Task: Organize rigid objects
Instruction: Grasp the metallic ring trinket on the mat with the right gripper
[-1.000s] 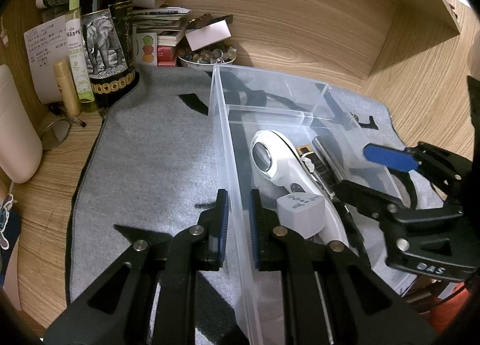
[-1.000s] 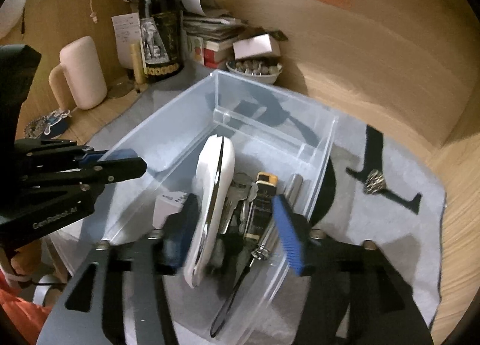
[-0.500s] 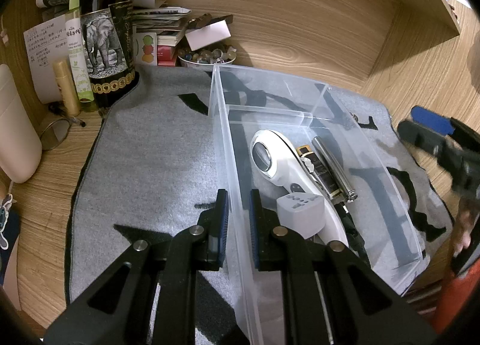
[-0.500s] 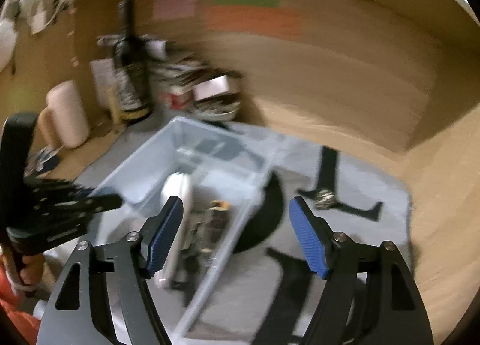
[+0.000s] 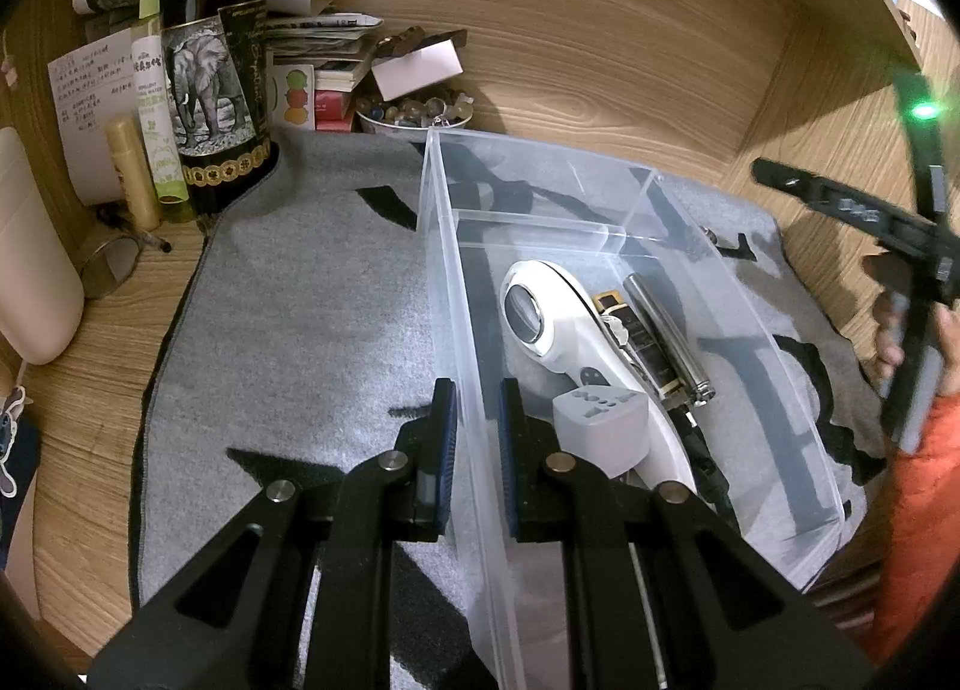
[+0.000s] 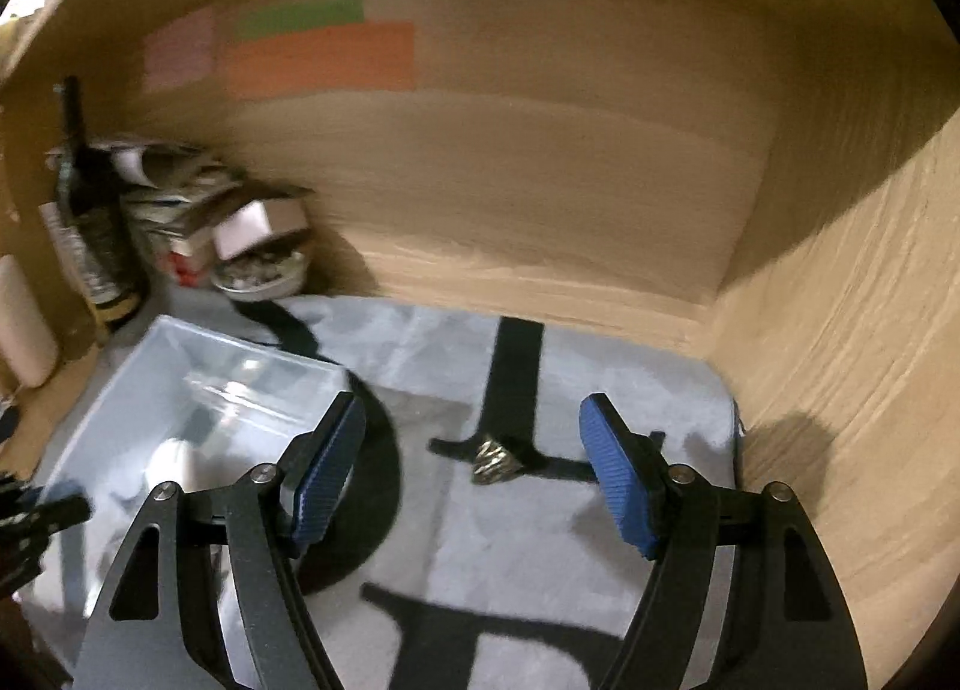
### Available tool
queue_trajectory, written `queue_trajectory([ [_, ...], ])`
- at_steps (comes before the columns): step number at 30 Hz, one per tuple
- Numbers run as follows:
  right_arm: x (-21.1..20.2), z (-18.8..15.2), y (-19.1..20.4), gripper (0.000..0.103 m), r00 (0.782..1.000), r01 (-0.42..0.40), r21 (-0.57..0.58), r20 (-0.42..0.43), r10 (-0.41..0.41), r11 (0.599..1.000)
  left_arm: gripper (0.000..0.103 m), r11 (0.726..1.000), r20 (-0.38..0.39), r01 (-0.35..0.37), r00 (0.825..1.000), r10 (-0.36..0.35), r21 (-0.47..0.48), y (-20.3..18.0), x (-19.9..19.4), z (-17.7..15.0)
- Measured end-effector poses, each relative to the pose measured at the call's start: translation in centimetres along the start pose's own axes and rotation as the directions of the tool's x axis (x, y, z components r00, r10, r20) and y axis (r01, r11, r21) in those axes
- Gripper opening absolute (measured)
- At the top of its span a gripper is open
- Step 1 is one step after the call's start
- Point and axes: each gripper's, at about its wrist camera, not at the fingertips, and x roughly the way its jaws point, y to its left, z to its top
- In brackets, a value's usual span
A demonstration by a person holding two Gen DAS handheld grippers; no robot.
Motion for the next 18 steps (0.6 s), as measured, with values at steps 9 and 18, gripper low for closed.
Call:
queue_trajectory([
  [9, 7.7, -1.9, -1.7, 0.058, 0.984, 0.006, 0.063, -0.18, 0.005, 0.998, 0.012, 1.0, -0.003, 0.003, 1.0, -0.003, -0.012, -0.2, 0.1, 0.0],
  [18, 11.3, -3.5, -2.6, 0.031, 0.959, -0.006, 0.122, -0.281, 0.04, 0.993, 0.012, 1.0, 0.0, 0.012, 1.0, -0.012, -0.022, 0.0, -0.1, 0.0],
])
